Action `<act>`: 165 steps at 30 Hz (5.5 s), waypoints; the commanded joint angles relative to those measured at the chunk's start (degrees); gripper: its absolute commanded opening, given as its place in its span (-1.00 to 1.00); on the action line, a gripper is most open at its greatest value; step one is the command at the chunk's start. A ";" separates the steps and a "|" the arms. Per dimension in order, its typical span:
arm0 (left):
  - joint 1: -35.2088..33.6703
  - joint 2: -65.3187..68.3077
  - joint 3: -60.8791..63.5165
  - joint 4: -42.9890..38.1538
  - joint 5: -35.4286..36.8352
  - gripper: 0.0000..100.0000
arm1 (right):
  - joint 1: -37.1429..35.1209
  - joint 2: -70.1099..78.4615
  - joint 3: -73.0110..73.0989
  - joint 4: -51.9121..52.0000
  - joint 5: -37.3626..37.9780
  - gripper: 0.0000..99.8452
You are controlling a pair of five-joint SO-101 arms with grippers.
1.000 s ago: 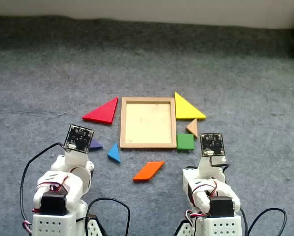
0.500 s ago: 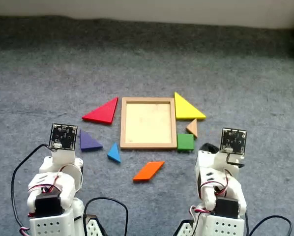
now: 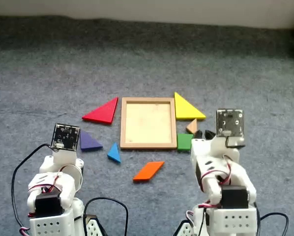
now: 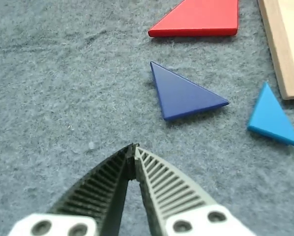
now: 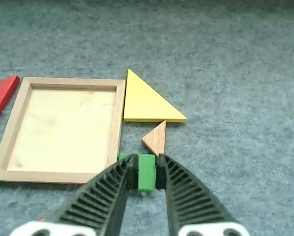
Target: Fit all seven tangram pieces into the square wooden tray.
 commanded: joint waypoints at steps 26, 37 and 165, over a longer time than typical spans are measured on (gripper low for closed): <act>-0.57 -0.48 -0.22 -2.64 -1.05 -0.98 | -4.35 78.02 -43.21 0.31 0.26 -0.64; -0.57 -0.48 -0.22 -2.64 -1.05 -0.98 | -10.42 77.67 -42.59 3.91 -7.38 -0.64; -0.48 -0.48 2.51 -5.80 -1.14 -0.98 | -12.18 66.59 -41.71 20.35 32.18 -0.41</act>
